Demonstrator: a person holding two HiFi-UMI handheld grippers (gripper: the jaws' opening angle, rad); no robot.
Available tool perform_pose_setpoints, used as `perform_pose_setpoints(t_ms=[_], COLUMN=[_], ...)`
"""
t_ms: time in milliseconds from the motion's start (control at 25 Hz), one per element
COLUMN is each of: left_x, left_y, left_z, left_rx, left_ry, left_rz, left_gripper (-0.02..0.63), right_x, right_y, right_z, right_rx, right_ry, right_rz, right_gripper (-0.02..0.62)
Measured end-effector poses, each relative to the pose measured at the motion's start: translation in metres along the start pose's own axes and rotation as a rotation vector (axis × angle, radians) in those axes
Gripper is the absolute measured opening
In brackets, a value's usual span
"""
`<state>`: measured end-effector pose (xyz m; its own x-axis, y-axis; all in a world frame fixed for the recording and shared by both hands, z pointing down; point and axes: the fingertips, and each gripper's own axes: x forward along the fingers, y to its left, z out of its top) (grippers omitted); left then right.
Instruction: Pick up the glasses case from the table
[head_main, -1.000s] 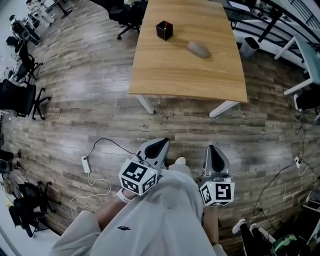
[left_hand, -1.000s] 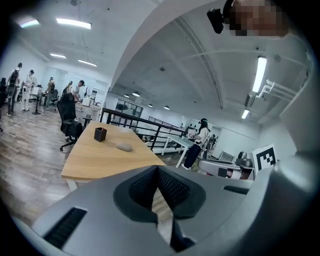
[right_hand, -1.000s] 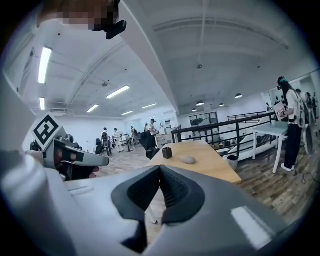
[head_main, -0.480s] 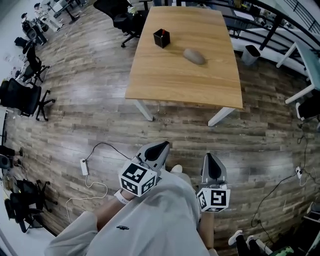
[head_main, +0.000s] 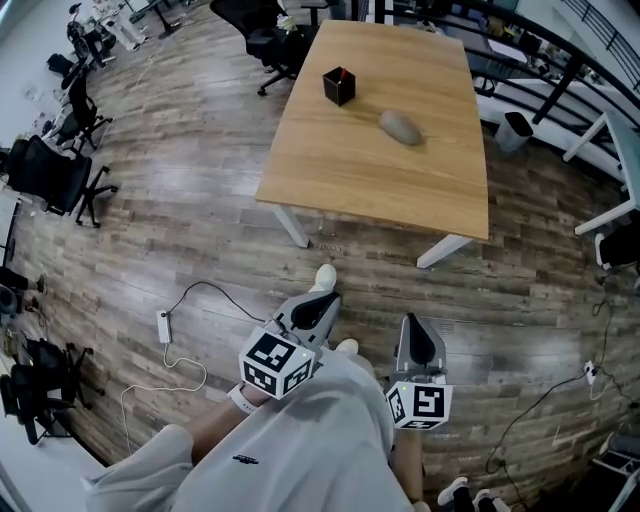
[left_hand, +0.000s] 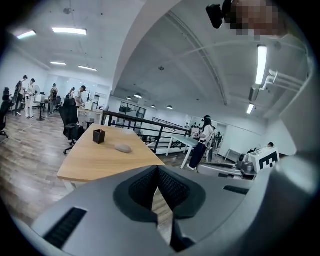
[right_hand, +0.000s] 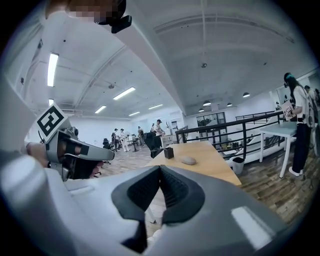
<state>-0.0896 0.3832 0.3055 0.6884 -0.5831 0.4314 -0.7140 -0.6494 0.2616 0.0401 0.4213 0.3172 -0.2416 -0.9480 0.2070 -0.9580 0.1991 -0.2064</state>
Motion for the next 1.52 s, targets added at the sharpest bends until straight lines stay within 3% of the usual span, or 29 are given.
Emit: perform_pose_setpoints(t_ms=[600, 1000, 1240, 1520], left_x=[0.089, 0.14, 0.17, 0.192], left_y=[0.064, 0.151, 0.2, 0.255], left_z=[0.037, 0.109, 0.148, 0.17], left_rx=[-0.073, -0.062, -0.039, -0.011], left_ry=[0.014, 0.005, -0.011, -0.018], left_rz=[-0.062, -0.107, -0.153, -0.172], left_gripper=[0.006, 0.006, 0.006, 0.006], right_x=[0.099, 0.215, 0.278, 0.334], right_y=[-0.041, -0.035, -0.044, -0.045], right_z=[0.017, 0.07, 0.087, 0.1], right_rx=[0.006, 0.009, 0.009, 0.009], right_ry=[0.071, 0.031, 0.024, -0.003], right_rz=[-0.049, -0.061, -0.113, -0.154], right_gripper=[0.012, 0.012, 0.012, 0.011])
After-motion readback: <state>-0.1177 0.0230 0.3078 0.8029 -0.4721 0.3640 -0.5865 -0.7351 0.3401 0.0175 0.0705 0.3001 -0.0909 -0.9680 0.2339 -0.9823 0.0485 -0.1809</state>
